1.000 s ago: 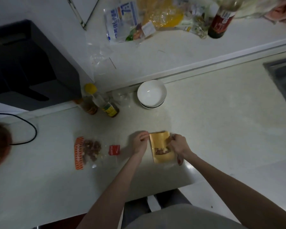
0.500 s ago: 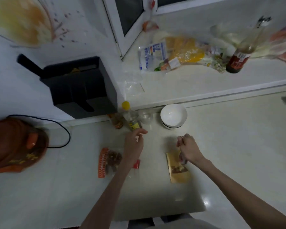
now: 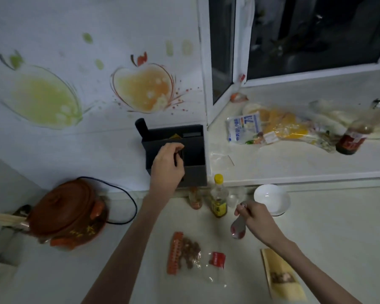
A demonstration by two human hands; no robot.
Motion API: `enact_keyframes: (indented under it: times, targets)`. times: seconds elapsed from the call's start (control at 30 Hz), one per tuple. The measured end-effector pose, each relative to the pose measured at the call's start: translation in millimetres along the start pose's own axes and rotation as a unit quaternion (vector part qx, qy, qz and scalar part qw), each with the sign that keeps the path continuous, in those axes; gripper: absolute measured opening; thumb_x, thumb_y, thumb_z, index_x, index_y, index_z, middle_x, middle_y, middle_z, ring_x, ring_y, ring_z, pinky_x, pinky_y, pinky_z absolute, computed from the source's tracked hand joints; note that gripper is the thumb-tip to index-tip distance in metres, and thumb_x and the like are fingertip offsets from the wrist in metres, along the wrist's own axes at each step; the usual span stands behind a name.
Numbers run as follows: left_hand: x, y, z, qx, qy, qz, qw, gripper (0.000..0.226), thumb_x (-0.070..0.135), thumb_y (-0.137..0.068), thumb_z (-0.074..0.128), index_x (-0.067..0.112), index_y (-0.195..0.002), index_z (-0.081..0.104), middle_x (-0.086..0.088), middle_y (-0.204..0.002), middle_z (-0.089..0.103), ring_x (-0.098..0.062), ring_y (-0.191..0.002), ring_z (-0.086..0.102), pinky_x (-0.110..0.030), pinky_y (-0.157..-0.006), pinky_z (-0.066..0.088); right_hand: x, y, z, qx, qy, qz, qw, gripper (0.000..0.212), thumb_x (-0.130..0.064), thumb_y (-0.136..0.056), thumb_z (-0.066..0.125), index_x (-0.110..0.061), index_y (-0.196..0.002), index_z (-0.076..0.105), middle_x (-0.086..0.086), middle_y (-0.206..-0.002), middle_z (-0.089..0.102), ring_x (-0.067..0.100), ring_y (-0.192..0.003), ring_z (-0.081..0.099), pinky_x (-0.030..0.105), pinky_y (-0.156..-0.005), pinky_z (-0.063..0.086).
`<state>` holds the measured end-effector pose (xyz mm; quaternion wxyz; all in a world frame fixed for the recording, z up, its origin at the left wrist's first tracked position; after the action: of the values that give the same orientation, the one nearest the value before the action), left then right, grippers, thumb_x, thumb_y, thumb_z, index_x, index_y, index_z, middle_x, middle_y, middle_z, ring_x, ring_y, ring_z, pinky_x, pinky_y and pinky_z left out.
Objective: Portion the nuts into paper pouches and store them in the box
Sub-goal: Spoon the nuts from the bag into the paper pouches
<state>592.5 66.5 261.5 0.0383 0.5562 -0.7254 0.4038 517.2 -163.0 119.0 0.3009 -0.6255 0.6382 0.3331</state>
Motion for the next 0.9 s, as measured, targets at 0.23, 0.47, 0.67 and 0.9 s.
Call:
enact_keyframes:
  times: [0.23, 0.47, 0.67, 0.9]
  targets:
    - [-24, -69, 5, -0.111, -0.052, -0.038, 0.992, 0.03, 0.005, -0.091, 0.05, 0.007, -0.12, 0.059, -0.01, -0.113, 0.062, -0.024, -0.102, 0.059, -0.023, -0.081, 0.043, -32, 15, 6, 0.027, 0.02, -0.014, 0.999, 0.026, -0.014, -0.095, 0.053, -0.003, -0.076, 0.067, 0.009, -0.074, 0.061, 0.017, -0.07, 0.054, 0.027, -0.064, 0.036]
    - [-33, -69, 28, -0.291, -0.121, -0.072, 0.946, 0.006, 0.017, -0.089, 0.049, 0.013, -0.089, 0.053, -0.016, -0.094, 0.067, -0.031, -0.08, 0.065, -0.039, -0.067, 0.055, -39, 35, 8, 0.077, -0.001, 0.009, 0.997, 0.025, -0.013, -0.094, 0.054, -0.011, -0.073, 0.068, -0.009, -0.068, 0.055, 0.001, -0.066, 0.051, 0.012, -0.064, 0.037]
    - [-35, -68, 32, -0.328, -0.124, -0.061, 0.935, 0.016, 0.018, -0.088, 0.049, 0.018, -0.096, 0.063, -0.012, -0.103, 0.063, -0.031, -0.102, 0.055, -0.045, -0.105, 0.034, -53, 47, 20, 0.095, -0.002, 0.029, 0.995, 0.027, -0.013, -0.094, 0.055, -0.016, -0.07, 0.068, -0.006, -0.068, 0.057, 0.001, -0.068, 0.054, 0.014, -0.064, 0.038]
    - [-26, -73, 19, -0.195, -0.083, 0.04, 0.976, 0.025, 0.009, -0.084, 0.057, 0.006, -0.107, 0.065, -0.008, -0.111, 0.062, -0.027, -0.103, 0.058, -0.036, -0.091, 0.049, -78, 54, 27, 0.124, -0.005, 0.031, 0.992, 0.026, -0.011, -0.094, 0.054, -0.011, -0.072, 0.067, -0.001, -0.07, 0.059, -0.001, -0.069, 0.054, 0.011, -0.063, 0.037]
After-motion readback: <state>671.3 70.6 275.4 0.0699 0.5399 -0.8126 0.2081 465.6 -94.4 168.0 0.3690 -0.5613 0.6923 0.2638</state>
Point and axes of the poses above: each hand's wrist, its own y-axis away from the middle knuckle, its own z-axis out of the palm, x = y × z, the point moved 6 cm from there along -y, towards the middle knuckle
